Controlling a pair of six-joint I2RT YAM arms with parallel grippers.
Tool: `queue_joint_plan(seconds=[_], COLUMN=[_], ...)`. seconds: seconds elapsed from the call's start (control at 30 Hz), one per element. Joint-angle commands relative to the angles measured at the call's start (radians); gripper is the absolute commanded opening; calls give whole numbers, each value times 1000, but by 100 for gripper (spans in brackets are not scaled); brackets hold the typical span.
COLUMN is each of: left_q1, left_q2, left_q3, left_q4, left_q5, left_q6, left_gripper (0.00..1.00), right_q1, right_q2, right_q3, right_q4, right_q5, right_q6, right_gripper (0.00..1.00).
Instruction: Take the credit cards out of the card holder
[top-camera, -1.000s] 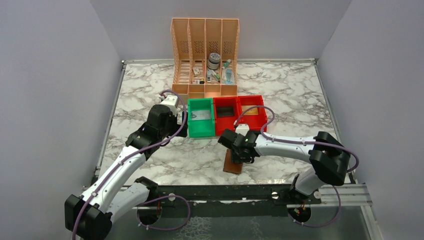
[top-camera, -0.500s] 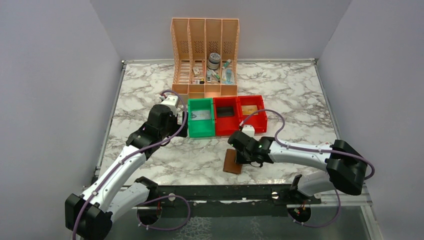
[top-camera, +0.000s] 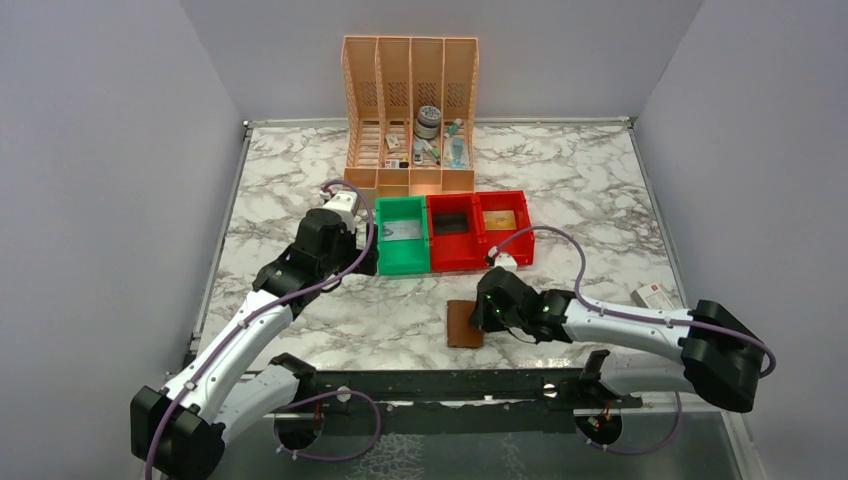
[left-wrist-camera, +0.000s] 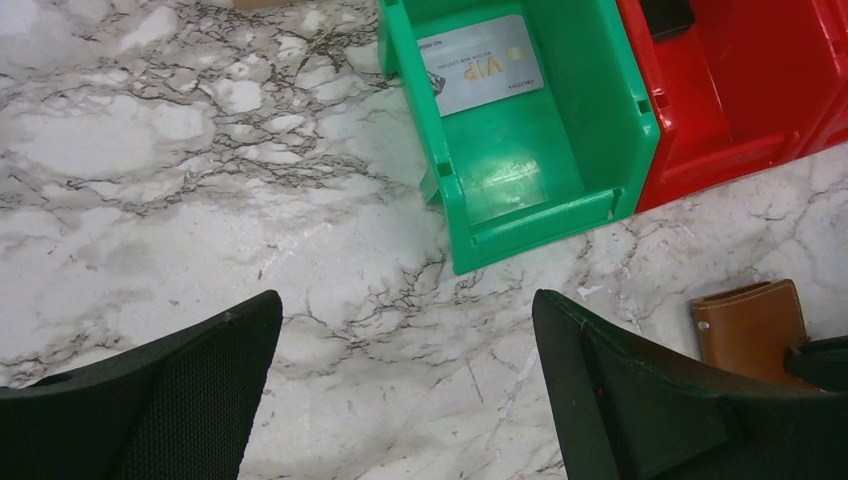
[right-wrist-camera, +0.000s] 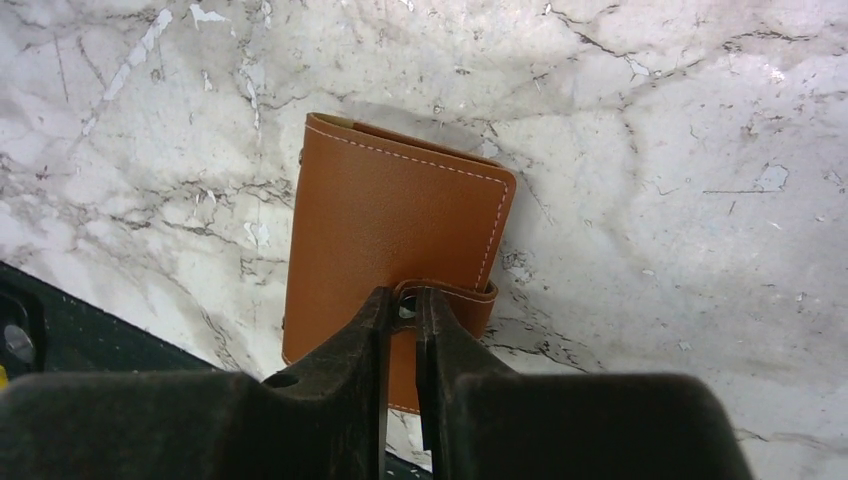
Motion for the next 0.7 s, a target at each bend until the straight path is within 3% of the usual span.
queue_joint_plan(seconds=[0.0,0.27,0.43,0.53,0.67], left_q1=[7,-22,-231,-350,-429], left_q2=[-22,14,21,49,97], left_q3=[-10,-77,-185,-220,-256], left_q4=[23,76,235,289,381], left_q5=[72,215,170,99,41], left_q6=[-59,-254,-442,-533,-613], left_gripper=[99,93,92,92,93], right_q1=[-6,-43,-69,-70,-69], right_q2=[-66,-182,-221,-213,-209], right_q3=[-56,-154,-193,-143,-63], right_q4=[91,207,249,160,37], right_q5=[-51,-115,-170,-135,-82], right_q6=[-63,-110,-121,-155,-174], right_gripper=[1,1,1,1,3])
